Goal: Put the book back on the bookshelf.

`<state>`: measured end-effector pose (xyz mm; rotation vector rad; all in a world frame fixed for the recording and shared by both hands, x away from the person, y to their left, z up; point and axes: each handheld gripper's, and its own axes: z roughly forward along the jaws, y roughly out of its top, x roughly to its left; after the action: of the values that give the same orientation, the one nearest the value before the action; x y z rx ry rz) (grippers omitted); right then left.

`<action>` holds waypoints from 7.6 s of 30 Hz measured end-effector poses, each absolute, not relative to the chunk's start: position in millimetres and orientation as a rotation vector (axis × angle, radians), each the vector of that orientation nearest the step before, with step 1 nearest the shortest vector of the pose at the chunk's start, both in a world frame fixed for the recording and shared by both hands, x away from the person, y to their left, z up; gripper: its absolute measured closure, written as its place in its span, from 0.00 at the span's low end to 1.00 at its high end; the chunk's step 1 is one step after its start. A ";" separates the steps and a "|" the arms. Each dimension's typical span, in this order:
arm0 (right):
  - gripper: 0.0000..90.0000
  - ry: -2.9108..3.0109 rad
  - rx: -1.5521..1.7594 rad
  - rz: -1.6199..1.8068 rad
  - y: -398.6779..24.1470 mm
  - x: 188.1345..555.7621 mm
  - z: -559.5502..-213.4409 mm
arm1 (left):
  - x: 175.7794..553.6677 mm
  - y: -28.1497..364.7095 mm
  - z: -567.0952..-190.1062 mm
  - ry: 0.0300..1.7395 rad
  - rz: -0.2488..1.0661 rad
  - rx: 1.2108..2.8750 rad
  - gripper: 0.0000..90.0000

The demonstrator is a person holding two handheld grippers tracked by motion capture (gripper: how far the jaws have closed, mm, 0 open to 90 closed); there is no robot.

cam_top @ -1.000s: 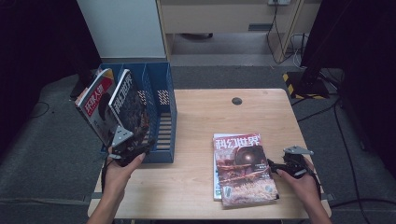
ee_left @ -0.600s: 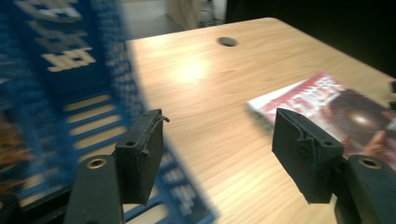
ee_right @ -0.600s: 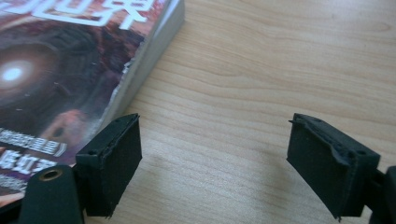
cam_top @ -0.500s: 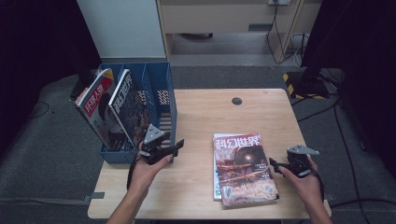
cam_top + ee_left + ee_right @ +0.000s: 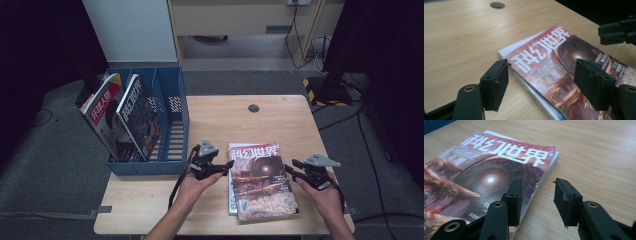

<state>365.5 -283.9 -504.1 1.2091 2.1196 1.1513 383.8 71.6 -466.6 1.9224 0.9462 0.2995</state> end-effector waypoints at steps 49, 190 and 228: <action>0.39 2.319 1.086 1.192 -245.1 371.2 -520.9 | 395.5 56.3 -530.0 1.068 0.038 1.980 0.22; 0.18 2.393 1.032 1.254 -222.8 368.7 -524.5 | 445.7 49.0 -484.8 1.104 -0.235 1.856 0.86; 0.19 2.331 1.069 1.471 -227.8 368.8 -511.4 | 425.9 32.1 -417.7 0.879 -0.135 1.917 0.92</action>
<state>368.8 -227.8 -511.4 1.0692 2.3309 1.4708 425.9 32.1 -417.7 1.9173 0.8787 -0.1351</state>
